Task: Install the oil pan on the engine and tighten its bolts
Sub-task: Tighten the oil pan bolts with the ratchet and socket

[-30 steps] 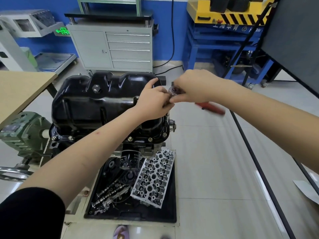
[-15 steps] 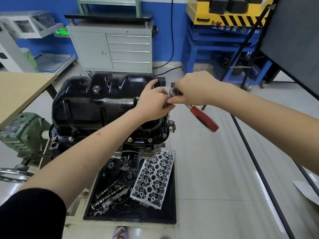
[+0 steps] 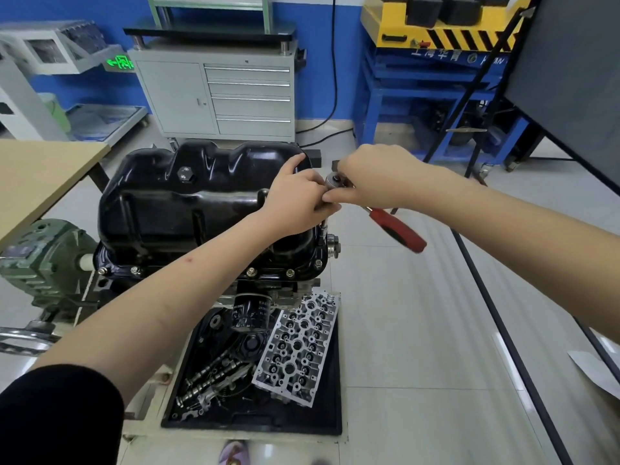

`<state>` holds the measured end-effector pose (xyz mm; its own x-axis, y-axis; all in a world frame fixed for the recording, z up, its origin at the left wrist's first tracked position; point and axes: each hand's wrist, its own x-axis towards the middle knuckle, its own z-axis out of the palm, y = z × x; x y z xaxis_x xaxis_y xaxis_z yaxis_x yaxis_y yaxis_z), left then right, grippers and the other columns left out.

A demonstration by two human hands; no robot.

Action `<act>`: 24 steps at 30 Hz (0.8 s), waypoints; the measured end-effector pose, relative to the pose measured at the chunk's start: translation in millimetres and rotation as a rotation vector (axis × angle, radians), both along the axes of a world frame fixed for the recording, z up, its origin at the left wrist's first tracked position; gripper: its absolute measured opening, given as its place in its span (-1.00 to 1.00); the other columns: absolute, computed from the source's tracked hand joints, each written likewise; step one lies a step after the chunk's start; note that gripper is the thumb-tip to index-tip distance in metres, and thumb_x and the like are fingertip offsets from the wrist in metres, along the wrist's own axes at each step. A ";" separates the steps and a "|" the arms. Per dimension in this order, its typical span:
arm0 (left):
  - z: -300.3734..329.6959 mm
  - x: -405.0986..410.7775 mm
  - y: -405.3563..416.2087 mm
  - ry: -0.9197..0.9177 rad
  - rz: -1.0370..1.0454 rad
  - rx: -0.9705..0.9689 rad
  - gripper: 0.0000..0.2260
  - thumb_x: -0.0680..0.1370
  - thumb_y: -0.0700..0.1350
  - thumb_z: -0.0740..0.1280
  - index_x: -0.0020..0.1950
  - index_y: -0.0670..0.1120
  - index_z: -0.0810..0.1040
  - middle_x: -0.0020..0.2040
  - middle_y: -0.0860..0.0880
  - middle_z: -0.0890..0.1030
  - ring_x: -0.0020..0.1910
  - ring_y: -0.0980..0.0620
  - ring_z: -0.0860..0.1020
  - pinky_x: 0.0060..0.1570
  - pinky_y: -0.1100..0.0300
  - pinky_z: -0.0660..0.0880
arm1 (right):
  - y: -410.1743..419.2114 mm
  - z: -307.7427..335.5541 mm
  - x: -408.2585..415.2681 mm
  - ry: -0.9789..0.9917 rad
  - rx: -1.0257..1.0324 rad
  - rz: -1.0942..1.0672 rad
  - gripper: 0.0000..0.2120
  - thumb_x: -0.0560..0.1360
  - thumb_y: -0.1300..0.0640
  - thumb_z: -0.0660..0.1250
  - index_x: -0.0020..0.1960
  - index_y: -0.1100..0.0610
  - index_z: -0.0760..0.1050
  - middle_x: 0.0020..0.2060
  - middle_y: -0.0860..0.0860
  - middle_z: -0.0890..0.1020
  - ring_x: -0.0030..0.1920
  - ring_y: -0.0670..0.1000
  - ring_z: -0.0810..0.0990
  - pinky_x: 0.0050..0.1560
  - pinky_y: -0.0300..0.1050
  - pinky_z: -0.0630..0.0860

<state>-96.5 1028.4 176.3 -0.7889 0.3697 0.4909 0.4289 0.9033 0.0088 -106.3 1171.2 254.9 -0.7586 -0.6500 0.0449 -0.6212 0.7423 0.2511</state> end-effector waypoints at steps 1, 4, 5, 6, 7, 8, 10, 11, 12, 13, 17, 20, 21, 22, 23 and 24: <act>0.6 -0.5 -0.1 -0.021 0.013 -0.013 -0.75 0.52 -0.07 0.27 -0.18 -0.20 0.65 -0.17 -0.09 0.67 0.08 -0.04 0.55 0.43 -0.01 0.01 | 0.1 0.8 0.1 0.007 0.009 0.018 -0.57 0.52 -0.18 0.14 0.00 0.20 0.47 -0.32 0.03 0.40 -0.32 0.04 0.37 -0.38 -0.13 0.24; 1.1 -3.9 -2.4 -0.077 0.025 -0.028 -0.73 0.53 -0.04 0.25 -0.16 -0.18 0.67 -0.14 -0.07 0.66 0.12 0.04 0.51 0.43 0.05 -0.08 | 3.9 5.3 -3.8 0.011 0.084 0.169 -0.70 0.55 -0.06 0.15 0.14 0.12 0.43 -0.06 0.10 0.55 -0.09 0.12 0.47 -0.21 -0.04 0.38; 1.2 -4.5 -2.9 -0.082 0.023 -0.032 -0.73 0.53 -0.04 0.26 -0.15 -0.17 0.67 -0.13 -0.07 0.65 0.13 0.05 0.50 0.43 0.06 -0.10 | 5.5 6.1 -6.2 0.011 0.100 0.210 -0.73 0.56 -0.03 0.15 0.15 0.11 0.42 -0.01 0.08 0.55 -0.02 0.13 0.49 -0.15 -0.01 0.42; 1.1 -4.5 -3.2 -0.087 0.024 -0.038 -0.73 0.53 -0.03 0.25 -0.14 -0.18 0.67 -0.12 -0.07 0.65 0.13 0.05 0.50 0.43 0.06 -0.10 | 5.9 6.2 -7.6 0.019 0.105 0.226 -0.74 0.56 -0.02 0.16 0.15 0.11 0.42 0.00 0.08 0.55 0.01 0.13 0.50 -0.15 0.00 0.44; 0.9 -4.4 -2.9 -0.088 0.028 -0.045 -0.72 0.54 -0.03 0.25 -0.12 -0.18 0.66 -0.12 -0.07 0.64 0.13 0.05 0.49 0.43 0.05 -0.10 | 5.0 5.9 -8.0 0.036 0.106 0.215 -0.74 0.55 -0.03 0.17 0.12 0.12 0.43 -0.07 0.08 0.54 -0.03 0.14 0.50 -0.21 -0.02 0.42; 0.2 -4.1 -2.4 -0.083 0.030 -0.056 -0.72 0.55 -0.03 0.23 -0.10 -0.18 0.65 -0.11 -0.06 0.64 0.13 0.04 0.49 0.43 0.05 -0.11 | 3.3 5.1 -7.8 0.046 0.104 0.179 -0.72 0.54 -0.06 0.18 0.05 0.15 0.44 -0.19 0.07 0.50 -0.12 0.14 0.49 -0.31 -0.07 0.35; -1.1 -3.9 -2.0 -0.061 0.030 -0.073 -0.72 0.55 -0.03 0.21 -0.08 -0.17 0.64 -0.11 -0.06 0.65 0.14 0.02 0.49 0.43 0.05 -0.11 | 0.5 2.2 -5.4 -0.024 0.003 0.058 -0.61 0.50 -0.14 0.20 -0.20 0.20 0.40 -0.40 0.01 0.35 -0.33 0.06 0.39 -0.45 -0.15 0.17; -1.5 -3.8 -1.9 -0.053 0.030 -0.073 -0.72 0.55 -0.02 0.21 -0.07 -0.16 0.65 -0.11 -0.06 0.65 0.14 0.02 0.49 0.43 0.06 -0.12 | 0.6 0.5 -4.7 -0.072 -0.069 0.005 -0.57 0.49 -0.17 0.21 -0.30 0.20 0.34 -0.44 0.00 0.32 -0.40 0.02 0.34 -0.48 -0.15 0.13; -1.8 -4.2 -1.9 -0.048 0.029 -0.069 -0.72 0.55 -0.01 0.21 -0.07 -0.15 0.65 -0.11 -0.07 0.65 0.14 0.02 0.50 0.43 0.07 -0.12 | 1.4 -0.6 -4.2 -0.098 -0.115 -0.023 -0.55 0.48 -0.17 0.21 -0.34 0.19 0.30 -0.46 0.00 0.31 -0.42 0.00 0.31 -0.48 -0.16 0.13; -2.0 -4.3 -1.7 -0.047 0.031 -0.063 -0.71 0.55 -0.01 0.22 -0.08 -0.15 0.65 -0.11 -0.07 0.65 0.14 0.02 0.50 0.43 0.09 -0.13 | 2.5 -1.1 -4.3 -0.092 -0.121 -0.021 -0.57 0.48 -0.17 0.21 -0.31 0.19 0.33 -0.45 -0.01 0.31 -0.40 0.01 0.32 -0.47 -0.16 0.14; -1.6 -5.7 -1.3 -0.064 0.035 -0.049 -0.72 0.54 -0.03 0.24 -0.12 -0.18 0.65 -0.10 -0.08 0.64 0.12 0.01 0.51 0.41 0.08 -0.13 | 7.7 4.6 -8.6 -0.004 0.057 0.153 -0.72 0.53 -0.08 0.19 0.11 0.09 0.44 -0.19 0.04 0.50 -0.10 0.12 0.46 -0.25 -0.08 0.32; -0.7 -2.5 -2.4 -0.059 0.019 -0.043 -0.74 0.52 -0.07 0.27 -0.18 -0.21 0.65 -0.15 -0.10 0.64 0.10 -0.01 0.52 0.42 0.03 -0.09 | 4.7 8.0 -11.7 0.056 0.102 0.209 -0.72 0.52 -0.07 0.22 0.11 0.08 0.45 -0.16 0.05 0.51 -0.08 0.12 0.48 -0.23 -0.07 0.36; -1.2 -1.7 -2.7 -0.048 0.012 -0.039 -0.75 0.51 -0.09 0.27 -0.20 -0.22 0.64 -0.18 -0.11 0.64 0.08 -0.03 0.53 0.42 0.00 -0.06 | 2.2 7.8 -10.8 0.060 0.092 0.187 -0.71 0.50 -0.10 0.23 0.04 0.11 0.47 -0.28 0.03 0.46 -0.17 0.11 0.45 -0.29 -0.10 0.33; -1.8 -1.6 -2.5 -0.029 0.002 -0.030 -0.76 0.51 -0.10 0.28 -0.21 -0.22 0.64 -0.22 -0.11 0.65 0.06 -0.06 0.54 0.42 -0.02 -0.04 | 0.4 7.1 -9.7 0.035 0.066 0.143 -0.68 0.49 -0.13 0.24 -0.08 0.15 0.47 -0.37 0.00 0.39 -0.25 0.09 0.42 -0.35 -0.15 0.29; -2.2 -1.4 -2.2 -0.014 -0.003 -0.020 -0.76 0.51 -0.10 0.28 -0.22 -0.21 0.64 -0.23 -0.11 0.65 0.05 -0.07 0.55 0.42 -0.03 -0.02 | -0.4 5.3 -8.4 -0.026 0.017 0.087 -0.62 0.47 -0.16 0.23 -0.21 0.17 0.42 -0.45 -0.02 0.37 -0.32 0.07 0.41 -0.42 -0.18 0.25; -2.4 -1.3 -1.7 -0.013 0.001 -0.020 -0.76 0.51 -0.08 0.28 -0.21 -0.20 0.65 -0.22 -0.11 0.65 0.07 -0.05 0.55 0.42 -0.01 -0.04 | -0.4 3.0 -7.4 -0.100 -0.039 0.031 -0.57 0.46 -0.18 0.22 -0.31 0.18 0.37 -0.51 -0.03 0.40 -0.39 0.03 0.43 -0.46 -0.20 0.23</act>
